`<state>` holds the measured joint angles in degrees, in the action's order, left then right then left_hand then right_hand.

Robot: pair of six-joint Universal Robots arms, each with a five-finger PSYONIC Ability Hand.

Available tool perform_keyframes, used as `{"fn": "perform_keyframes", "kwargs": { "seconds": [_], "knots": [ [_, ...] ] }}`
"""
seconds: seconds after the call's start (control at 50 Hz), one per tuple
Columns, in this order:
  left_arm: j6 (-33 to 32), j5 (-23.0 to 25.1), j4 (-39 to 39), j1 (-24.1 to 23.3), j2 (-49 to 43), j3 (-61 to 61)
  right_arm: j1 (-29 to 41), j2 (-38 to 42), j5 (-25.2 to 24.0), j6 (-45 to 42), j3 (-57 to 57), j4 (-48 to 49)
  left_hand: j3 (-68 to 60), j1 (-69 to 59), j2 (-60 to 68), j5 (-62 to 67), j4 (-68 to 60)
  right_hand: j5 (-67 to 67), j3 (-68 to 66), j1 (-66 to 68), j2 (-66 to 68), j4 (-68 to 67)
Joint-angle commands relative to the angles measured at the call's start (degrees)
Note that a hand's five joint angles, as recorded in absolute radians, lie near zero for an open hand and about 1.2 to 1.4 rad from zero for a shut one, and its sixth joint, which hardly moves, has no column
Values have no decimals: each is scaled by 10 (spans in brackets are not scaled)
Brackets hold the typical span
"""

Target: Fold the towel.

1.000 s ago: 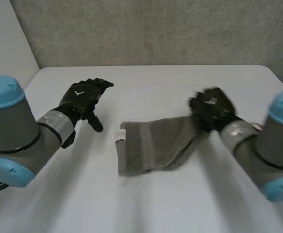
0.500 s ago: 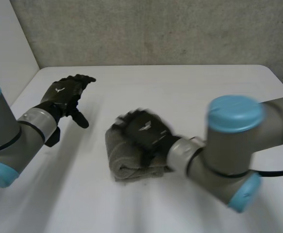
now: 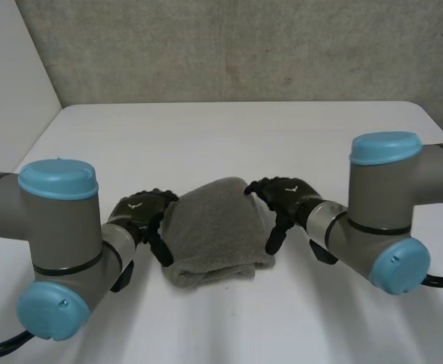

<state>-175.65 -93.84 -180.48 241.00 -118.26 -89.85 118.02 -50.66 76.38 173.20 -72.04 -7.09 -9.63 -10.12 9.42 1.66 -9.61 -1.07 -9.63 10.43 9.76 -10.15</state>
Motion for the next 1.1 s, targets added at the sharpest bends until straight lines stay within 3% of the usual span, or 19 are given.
{"fn": "perform_keyframes", "kwargs": {
  "seconds": [0.02,0.12,0.22,0.34,0.44,0.48,0.52,0.58,0.7,1.1],
  "knots": [
    [-2,-4,-25,2,-18,-2,5,39,-4,-26,47,-33,-4,1,6,-17,-4,11,-4,-4,2,1],
    [0,12,-33,-3,-25,2,5,24,-12,-44,45,-30,-4,1,6,-17,-4,11,-4,-4,2,1],
    [0,27,-32,-11,-2,15,2,-44,-31,-40,33,-16,-4,1,6,-17,-4,11,-4,-4,2,1],
    [0,26,-26,-3,93,50,-8,-164,-19,-12,-2,43,-4,1,6,-17,-4,11,-4,-4,2,1],
    [-4,26,-8,15,161,85,-41,-254,47,7,-35,65,-4,1,6,-17,-4,11,-4,-4,2,1],
    [-3,27,33,33,207,110,-56,-304,109,4,-49,65,-4,1,6,-17,-4,11,-4,-4,2,1],
    [-1,27,56,43,221,122,-56,-321,135,4,-50,63,-4,1,6,-17,-4,11,-4,-4,2,1],
    [0,27,98,54,241,134,-63,-338,172,0,-50,47,-4,1,6,-17,-4,11,-4,-4,2,1],
    [0,27,119,54,258,134,-74,-342,187,-18,-42,3,-4,1,6,-17,-4,11,-4,-4,2,1],
    [0,29,101,58,262,119,-76,-340,177,-18,-43,3,-4,1,6,-17,-4,11,-4,-4,2,1]
  ]
}}
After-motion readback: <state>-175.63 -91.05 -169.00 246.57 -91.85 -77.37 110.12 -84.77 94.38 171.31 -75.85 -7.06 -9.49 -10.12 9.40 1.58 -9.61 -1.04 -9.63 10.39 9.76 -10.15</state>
